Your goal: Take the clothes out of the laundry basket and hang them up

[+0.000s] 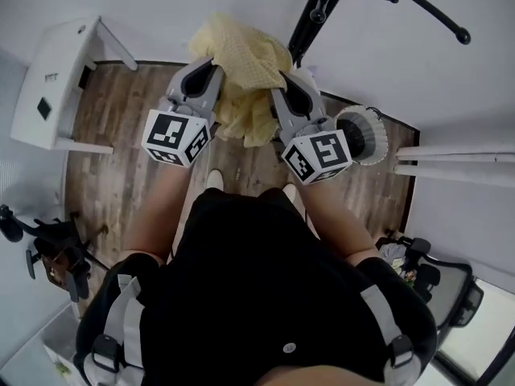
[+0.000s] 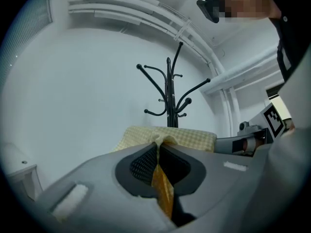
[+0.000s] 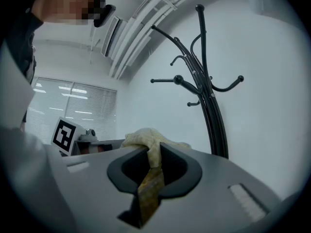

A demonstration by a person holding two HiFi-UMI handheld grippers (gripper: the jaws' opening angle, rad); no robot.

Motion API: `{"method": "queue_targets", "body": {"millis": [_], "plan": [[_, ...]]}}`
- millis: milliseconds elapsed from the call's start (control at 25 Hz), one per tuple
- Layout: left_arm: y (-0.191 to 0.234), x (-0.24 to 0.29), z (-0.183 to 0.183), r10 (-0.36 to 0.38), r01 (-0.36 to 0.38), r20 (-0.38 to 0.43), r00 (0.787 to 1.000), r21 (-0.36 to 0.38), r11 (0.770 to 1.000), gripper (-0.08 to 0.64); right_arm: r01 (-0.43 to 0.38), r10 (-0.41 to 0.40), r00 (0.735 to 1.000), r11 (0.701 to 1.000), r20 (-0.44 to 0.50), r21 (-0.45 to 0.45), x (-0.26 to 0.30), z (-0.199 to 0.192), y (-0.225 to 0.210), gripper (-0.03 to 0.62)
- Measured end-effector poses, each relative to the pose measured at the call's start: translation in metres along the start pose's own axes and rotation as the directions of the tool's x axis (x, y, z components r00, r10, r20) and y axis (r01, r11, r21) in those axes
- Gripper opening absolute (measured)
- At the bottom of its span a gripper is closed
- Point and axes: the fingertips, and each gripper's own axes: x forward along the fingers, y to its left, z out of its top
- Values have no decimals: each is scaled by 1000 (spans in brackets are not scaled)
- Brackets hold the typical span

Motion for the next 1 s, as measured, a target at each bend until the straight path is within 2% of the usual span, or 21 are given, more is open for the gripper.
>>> {"method": "queue_targets", "body": {"millis": [120,320,600,760,1000], "plan": [[28,19,-17,-86,86,-39,995,-5,996,8,121,-121,993,993,-10,6,20,-18,-10,41],[53,52,-43,-191,193,-98,977,11,981,8,282,-282,959,960,-19,-1,42,-42,-28,41],[76,115,-86,-240,248,-172,956,25,969,8,434,-435,898,900,-66,-27,68,-80,-60,43],[92,145,-107,-259,273,-206,944,39,961,8,490,-489,867,872,-95,-9,89,-101,-82,43],[104,173,-157,-291,313,-287,913,35,949,8,565,-559,813,825,-164,-11,97,-136,-110,46]]}}
